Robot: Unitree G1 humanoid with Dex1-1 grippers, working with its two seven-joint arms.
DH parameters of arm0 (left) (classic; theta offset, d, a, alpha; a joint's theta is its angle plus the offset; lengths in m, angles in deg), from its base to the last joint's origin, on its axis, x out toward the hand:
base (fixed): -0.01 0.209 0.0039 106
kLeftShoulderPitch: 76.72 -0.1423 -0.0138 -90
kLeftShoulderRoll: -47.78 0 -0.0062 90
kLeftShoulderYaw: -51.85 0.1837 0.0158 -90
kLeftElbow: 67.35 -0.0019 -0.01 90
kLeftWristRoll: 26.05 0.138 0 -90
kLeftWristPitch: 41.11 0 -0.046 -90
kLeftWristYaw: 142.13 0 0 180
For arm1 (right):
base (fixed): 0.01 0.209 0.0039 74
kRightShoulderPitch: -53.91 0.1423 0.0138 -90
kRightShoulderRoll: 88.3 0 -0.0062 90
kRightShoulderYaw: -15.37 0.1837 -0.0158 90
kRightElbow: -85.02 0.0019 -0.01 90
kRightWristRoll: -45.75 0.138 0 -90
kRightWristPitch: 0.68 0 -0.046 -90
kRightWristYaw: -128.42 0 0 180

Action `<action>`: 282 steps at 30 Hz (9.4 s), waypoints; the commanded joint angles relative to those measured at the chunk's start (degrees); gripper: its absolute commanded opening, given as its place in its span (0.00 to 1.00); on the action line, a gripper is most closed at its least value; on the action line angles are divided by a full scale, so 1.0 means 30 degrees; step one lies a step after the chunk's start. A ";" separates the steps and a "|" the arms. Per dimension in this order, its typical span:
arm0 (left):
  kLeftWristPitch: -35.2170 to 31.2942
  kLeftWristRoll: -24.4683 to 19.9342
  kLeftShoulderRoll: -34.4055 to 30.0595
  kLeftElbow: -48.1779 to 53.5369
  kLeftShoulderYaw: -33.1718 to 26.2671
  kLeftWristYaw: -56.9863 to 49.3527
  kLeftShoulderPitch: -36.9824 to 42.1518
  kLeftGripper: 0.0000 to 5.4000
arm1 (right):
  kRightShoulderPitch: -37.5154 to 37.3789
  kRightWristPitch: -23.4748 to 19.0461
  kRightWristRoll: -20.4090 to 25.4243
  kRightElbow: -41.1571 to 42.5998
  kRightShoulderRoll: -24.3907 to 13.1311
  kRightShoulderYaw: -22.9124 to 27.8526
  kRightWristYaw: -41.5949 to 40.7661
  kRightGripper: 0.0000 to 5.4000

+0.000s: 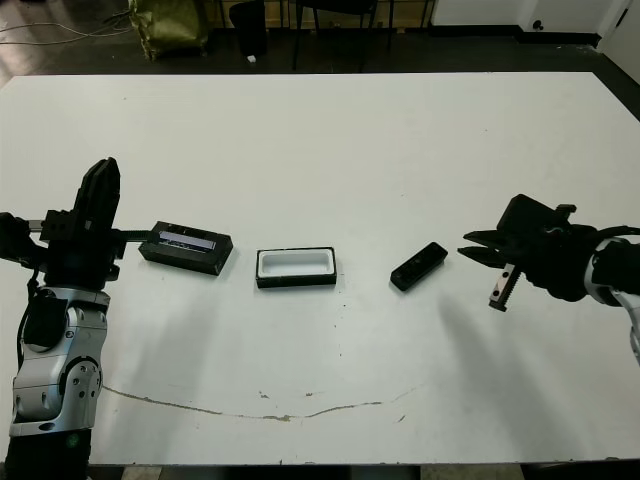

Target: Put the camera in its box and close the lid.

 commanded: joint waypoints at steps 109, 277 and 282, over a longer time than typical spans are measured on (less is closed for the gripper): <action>-0.0085 0.0378 -0.0126 -0.0163 0.0219 -0.0061 -0.0414 0.00 | 0.4510 0.3473 -0.3211 -0.6911 0.3130 -0.3055 -0.1002 0.00; -0.0300 0.0472 0.0078 -0.0207 0.0582 -0.0374 -0.1028 0.00 | -0.0403 -0.3426 0.0349 0.0113 0.9401 -0.1877 0.8163 0.91; -0.0377 0.0430 0.0042 -0.0193 0.0570 -0.0337 -0.1045 0.00 | -0.0195 -0.3276 0.0042 -0.0311 0.9327 -0.2223 0.8172 1.00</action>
